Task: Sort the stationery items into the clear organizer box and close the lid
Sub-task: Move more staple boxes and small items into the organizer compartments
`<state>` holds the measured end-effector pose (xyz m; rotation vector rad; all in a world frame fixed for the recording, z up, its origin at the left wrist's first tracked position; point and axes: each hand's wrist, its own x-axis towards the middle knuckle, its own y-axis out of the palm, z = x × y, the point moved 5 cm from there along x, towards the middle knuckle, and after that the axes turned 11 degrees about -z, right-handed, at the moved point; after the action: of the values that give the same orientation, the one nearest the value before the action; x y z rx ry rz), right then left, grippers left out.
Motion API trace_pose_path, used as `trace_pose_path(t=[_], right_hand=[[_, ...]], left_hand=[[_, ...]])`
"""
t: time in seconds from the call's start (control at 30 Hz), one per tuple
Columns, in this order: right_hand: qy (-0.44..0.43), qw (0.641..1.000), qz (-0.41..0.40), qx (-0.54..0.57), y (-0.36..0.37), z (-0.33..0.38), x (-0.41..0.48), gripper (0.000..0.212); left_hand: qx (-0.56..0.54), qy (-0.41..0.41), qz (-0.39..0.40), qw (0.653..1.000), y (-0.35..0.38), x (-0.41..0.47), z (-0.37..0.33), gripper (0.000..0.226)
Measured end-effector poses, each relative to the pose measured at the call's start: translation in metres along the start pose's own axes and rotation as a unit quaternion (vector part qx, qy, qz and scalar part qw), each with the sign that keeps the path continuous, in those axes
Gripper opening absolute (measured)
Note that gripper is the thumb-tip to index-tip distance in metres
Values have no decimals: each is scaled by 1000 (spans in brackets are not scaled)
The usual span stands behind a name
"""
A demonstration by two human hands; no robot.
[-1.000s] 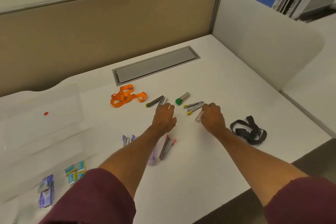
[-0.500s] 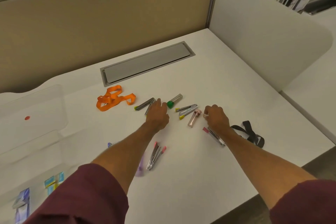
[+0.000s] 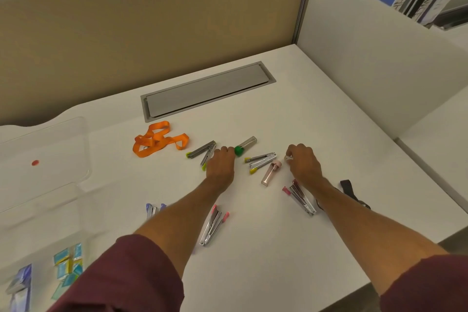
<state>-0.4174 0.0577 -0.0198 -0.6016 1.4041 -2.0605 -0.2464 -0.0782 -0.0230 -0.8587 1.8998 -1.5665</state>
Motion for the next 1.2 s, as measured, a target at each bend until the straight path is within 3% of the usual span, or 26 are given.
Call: trace_pose_path(t=[0.27,0.4,0.53,0.8,1.2], right_hand=[[-31,999,-25,11,-15,24,7,15],[-55,998,-8,4,-21,61,8,28],[-84,996,3,5,-19,107,0,27],[-210,978,-13,-1,-2,212,-54,26],[-305,951,39,34,35,369,-176,24]], left_hand=[[-69,-24,-20,997,-15,-11,9,52],[-103,-31,-31,994,-33,-19,23,54],[-106,-47,-63,991,-57,-29,45,53],[-99,-89,-108,985,-99,-79,117,42],[-88,-168,-142,972,-147,-204,254,40]])
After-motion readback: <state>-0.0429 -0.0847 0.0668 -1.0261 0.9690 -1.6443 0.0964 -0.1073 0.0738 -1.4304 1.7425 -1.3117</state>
